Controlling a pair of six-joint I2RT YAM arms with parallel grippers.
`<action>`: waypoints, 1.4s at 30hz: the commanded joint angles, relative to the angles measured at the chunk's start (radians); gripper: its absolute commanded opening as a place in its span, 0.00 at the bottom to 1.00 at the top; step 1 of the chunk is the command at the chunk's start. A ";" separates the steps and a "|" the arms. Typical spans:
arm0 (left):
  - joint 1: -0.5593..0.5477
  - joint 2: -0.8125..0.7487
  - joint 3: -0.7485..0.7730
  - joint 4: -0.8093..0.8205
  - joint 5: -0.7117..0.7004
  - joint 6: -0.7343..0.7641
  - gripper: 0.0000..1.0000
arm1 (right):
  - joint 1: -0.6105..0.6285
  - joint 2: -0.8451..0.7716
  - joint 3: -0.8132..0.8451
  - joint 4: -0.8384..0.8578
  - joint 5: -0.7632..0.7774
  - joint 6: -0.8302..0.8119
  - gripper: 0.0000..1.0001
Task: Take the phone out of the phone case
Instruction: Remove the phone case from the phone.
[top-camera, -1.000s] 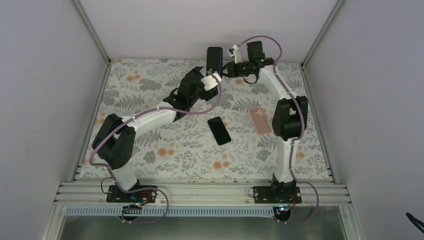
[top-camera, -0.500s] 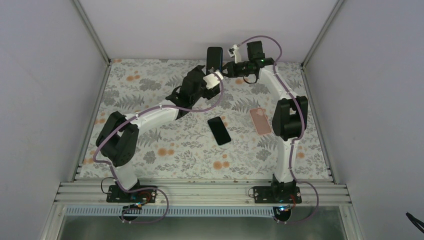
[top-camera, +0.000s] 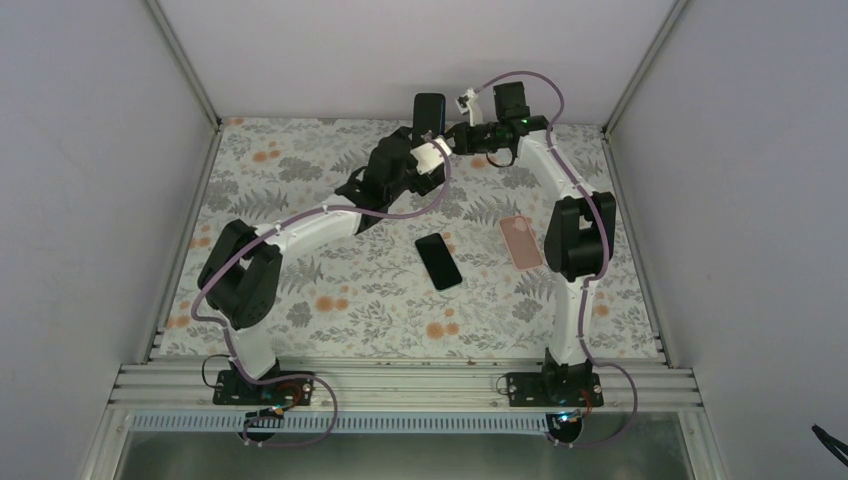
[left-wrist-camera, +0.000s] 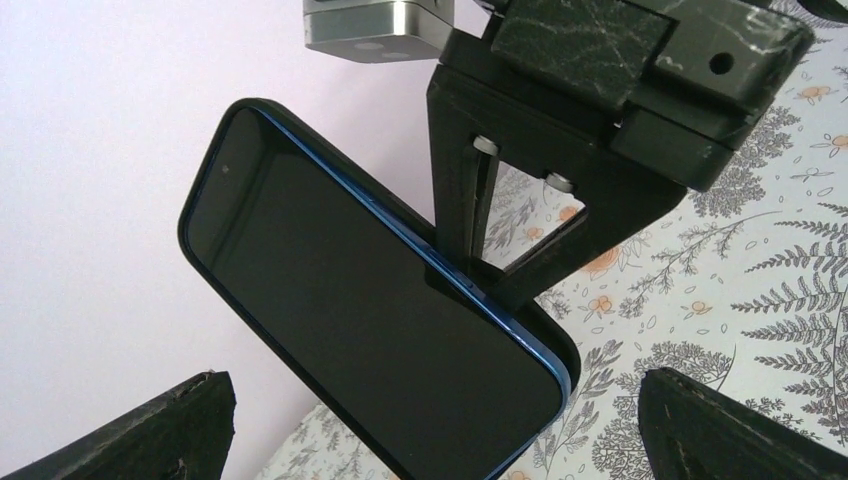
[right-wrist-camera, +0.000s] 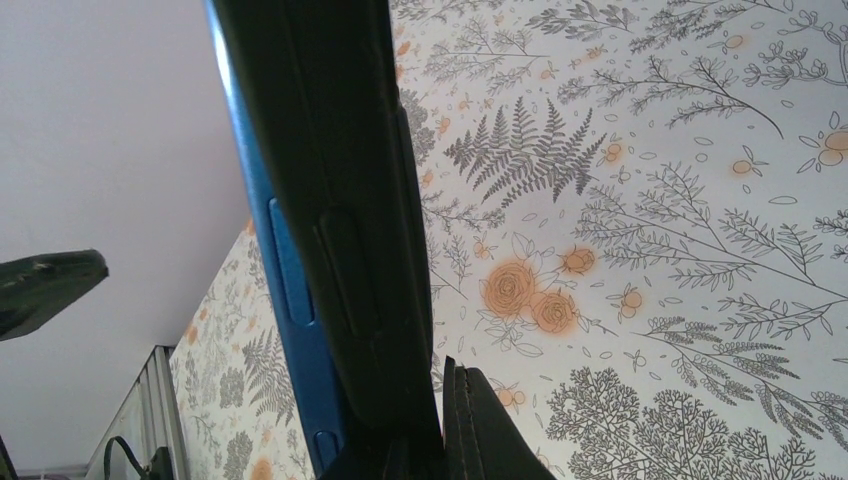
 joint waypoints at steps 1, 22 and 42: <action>0.000 0.022 0.027 -0.009 0.015 -0.018 0.99 | 0.006 -0.038 0.008 0.065 -0.067 0.016 0.04; 0.031 0.022 0.028 0.006 -0.002 -0.033 0.99 | 0.010 -0.044 -0.008 0.071 -0.080 0.015 0.03; 0.037 0.057 0.054 0.008 -0.026 -0.010 0.99 | 0.029 -0.061 -0.013 0.074 -0.091 0.019 0.03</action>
